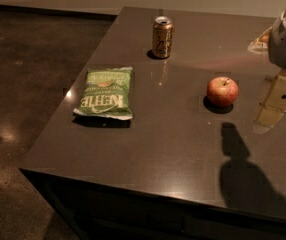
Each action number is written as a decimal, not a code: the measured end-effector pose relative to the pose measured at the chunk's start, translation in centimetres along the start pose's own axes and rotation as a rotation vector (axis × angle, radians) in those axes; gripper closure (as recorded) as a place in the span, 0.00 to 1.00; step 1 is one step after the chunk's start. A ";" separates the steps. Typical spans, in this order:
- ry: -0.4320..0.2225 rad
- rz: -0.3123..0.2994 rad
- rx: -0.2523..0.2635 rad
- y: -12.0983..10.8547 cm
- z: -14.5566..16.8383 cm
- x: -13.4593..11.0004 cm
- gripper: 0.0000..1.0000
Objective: Move orange can near green jalapeno chip bag
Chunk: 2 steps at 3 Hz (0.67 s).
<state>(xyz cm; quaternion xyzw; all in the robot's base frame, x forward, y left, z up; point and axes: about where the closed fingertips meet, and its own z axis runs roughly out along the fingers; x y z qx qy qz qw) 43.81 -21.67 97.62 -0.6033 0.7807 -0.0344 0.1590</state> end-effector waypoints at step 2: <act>-0.059 -0.011 -0.027 -1.2 0.0 -1.1 0.00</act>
Offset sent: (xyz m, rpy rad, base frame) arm 0.0241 0.0115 0.0071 0.1130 0.0395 0.0593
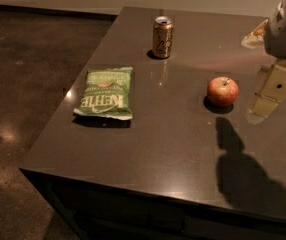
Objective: Move orange can near green jalapeno chip bag
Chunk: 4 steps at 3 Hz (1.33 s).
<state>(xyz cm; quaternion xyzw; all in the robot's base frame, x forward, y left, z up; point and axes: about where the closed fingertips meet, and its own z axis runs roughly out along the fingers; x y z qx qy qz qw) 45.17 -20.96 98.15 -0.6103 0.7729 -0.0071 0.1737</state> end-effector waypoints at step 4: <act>-0.316 0.349 0.029 -16.9 7.9 -9.5 0.00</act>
Offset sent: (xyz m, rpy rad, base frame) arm 0.1456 0.0431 0.0036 0.3084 -0.0327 -0.1450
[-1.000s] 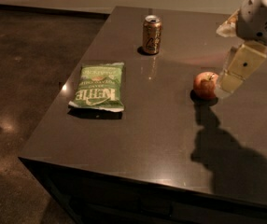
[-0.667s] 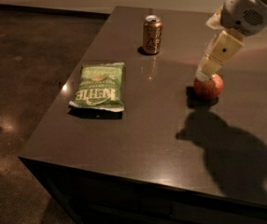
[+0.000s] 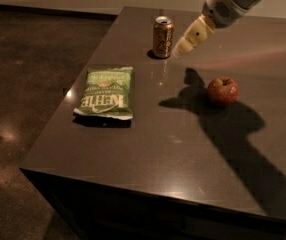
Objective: Move orange can near green jalapeno chip bag
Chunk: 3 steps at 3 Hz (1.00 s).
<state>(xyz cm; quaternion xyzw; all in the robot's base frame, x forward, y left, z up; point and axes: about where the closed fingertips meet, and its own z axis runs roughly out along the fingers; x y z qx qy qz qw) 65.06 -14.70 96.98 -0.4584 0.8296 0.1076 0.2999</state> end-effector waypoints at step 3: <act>-0.141 0.215 0.071 -7.7 6.1 -4.5 0.00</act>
Offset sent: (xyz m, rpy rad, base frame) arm 0.1249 0.0074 -0.0028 0.2247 -0.0364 -0.2458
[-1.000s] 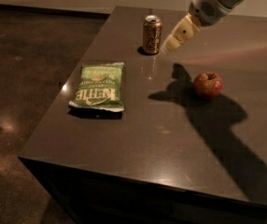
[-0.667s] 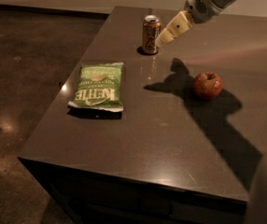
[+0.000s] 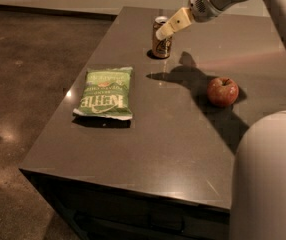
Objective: Move orange can near green jalapeno chip bag
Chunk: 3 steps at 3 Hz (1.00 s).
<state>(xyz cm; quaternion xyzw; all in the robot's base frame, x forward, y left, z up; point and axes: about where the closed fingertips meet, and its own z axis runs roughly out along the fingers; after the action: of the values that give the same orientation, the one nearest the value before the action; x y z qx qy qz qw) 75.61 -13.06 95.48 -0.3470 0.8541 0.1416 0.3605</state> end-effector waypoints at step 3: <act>0.018 0.004 0.047 -2.2 5.6 -1.8 0.25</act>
Offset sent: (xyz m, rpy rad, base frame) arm 0.0628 0.0166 -0.0101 -0.0206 -0.0435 -0.0631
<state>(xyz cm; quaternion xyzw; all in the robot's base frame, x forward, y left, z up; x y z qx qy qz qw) 80.97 -11.01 92.92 -0.3382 0.8611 0.1190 0.3605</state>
